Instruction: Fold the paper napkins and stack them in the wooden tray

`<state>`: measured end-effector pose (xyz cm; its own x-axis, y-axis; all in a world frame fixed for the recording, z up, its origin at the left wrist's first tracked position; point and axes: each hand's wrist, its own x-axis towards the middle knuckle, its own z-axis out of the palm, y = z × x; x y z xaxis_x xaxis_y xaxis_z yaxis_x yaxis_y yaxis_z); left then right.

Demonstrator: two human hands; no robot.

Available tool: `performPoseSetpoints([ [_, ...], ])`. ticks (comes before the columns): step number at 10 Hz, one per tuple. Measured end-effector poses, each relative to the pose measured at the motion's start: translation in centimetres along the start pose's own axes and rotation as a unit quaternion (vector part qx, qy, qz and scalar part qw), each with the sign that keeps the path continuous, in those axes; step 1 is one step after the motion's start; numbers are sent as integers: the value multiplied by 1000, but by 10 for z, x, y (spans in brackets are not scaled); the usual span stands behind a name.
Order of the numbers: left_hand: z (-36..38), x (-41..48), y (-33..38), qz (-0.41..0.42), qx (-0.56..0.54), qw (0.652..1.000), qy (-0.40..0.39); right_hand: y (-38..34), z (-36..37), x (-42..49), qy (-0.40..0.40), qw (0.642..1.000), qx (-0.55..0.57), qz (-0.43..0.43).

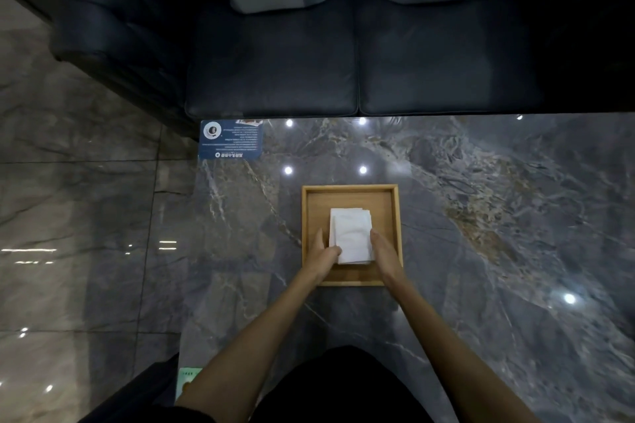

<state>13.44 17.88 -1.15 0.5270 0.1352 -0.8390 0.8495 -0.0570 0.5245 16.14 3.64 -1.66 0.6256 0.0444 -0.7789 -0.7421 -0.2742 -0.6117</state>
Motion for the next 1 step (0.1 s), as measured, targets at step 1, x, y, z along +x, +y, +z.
performPoseSetpoints([
  [1, -15, -11, 2, 47, 36, 998, 24, -5, -12, -5, 18, 998, -60, -29],
])
